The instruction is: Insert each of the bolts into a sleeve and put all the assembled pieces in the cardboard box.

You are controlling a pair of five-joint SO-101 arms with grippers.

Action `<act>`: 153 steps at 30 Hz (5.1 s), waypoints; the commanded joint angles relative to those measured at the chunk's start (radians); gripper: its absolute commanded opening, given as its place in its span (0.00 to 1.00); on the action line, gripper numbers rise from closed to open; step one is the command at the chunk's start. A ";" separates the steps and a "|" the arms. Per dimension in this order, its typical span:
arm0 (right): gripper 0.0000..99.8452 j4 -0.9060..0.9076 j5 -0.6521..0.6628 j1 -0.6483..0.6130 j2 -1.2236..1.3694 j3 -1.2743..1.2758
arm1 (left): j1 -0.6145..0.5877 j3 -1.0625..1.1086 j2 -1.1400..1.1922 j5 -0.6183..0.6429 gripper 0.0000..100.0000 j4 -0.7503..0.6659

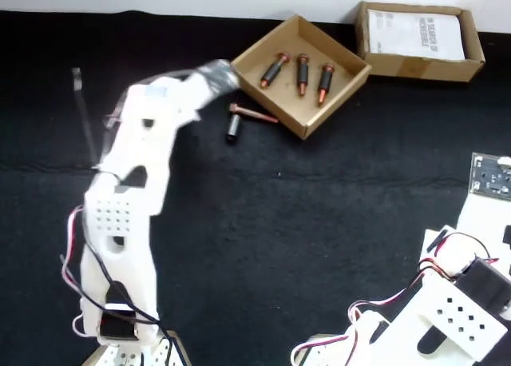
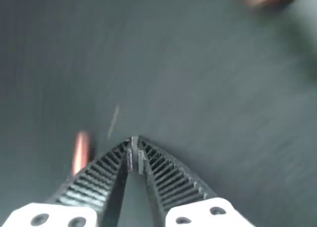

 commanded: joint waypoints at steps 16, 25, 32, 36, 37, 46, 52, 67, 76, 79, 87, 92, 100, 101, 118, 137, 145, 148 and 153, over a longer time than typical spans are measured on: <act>0.01 0.012 -0.011 -0.302 -0.010 -0.004 | -0.054 -0.120 -0.104 1.432 0.01 0.222; 0.01 0.117 -0.110 -0.458 -0.010 -0.015 | -0.039 -0.168 -0.094 1.504 0.04 0.258; 0.01 0.159 -0.110 -0.458 -0.010 -0.016 | -0.058 -0.166 -0.094 1.488 0.21 0.241; 0.01 0.174 -0.110 -0.458 -0.012 -0.016 | -0.058 -0.168 -0.094 1.442 0.20 0.241; 0.01 0.174 -0.110 -0.458 -0.012 -0.016 | -0.062 -0.168 -0.094 1.402 0.20 0.241; 0.01 0.194 -0.109 -0.460 -0.012 -0.016 | -0.131 -0.174 -0.110 1.154 0.20 0.183; 0.01 0.203 -0.109 -0.461 -0.010 -0.016 | -0.134 -0.194 -0.196 1.057 0.20 0.284; 0.01 0.243 -0.104 -0.461 -0.012 -0.016 | -0.134 -0.189 -0.214 0.971 0.20 0.230; 0.01 0.245 -0.104 -0.461 -0.012 -0.016 | -0.140 -0.183 -0.191 0.704 0.21 0.210; 0.01 0.245 -0.104 -0.461 -0.012 -0.016 | -0.137 -0.180 -0.140 0.542 0.20 0.143; 0.01 0.271 -0.103 -0.456 -0.013 -0.018 | -0.124 -0.183 -0.019 0.132 0.21 0.003; 0.01 0.286 -0.092 -0.456 -0.012 -0.054 | -0.107 -0.183 0.004 -0.011 0.21 0.006; 0.01 0.286 -0.095 -0.456 -0.010 -0.064 | -0.102 -0.183 0.007 -0.158 0.21 0.006; 0.01 0.286 -0.095 -0.456 -0.010 -0.064 | -0.102 -0.183 0.007 -0.152 0.21 0.006; 0.01 0.288 -0.095 -0.460 0.015 -0.062 | -0.088 -0.228 -0.096 1.254 0.21 0.242; 0.01 0.306 -0.097 -0.460 0.065 -0.065 | -0.087 -0.243 -0.090 2.065 0.20 0.172; 0.01 0.306 -0.097 -0.461 0.065 -0.065 | -0.166 -0.249 0.024 2.205 0.20 0.140; 0.01 0.300 -0.097 -0.461 0.067 -0.064 | -0.186 -0.249 0.056 2.220 0.20 0.126; 0.01 0.298 -0.097 -0.461 0.067 -0.062 | -0.196 -0.248 0.067 2.220 0.20 0.129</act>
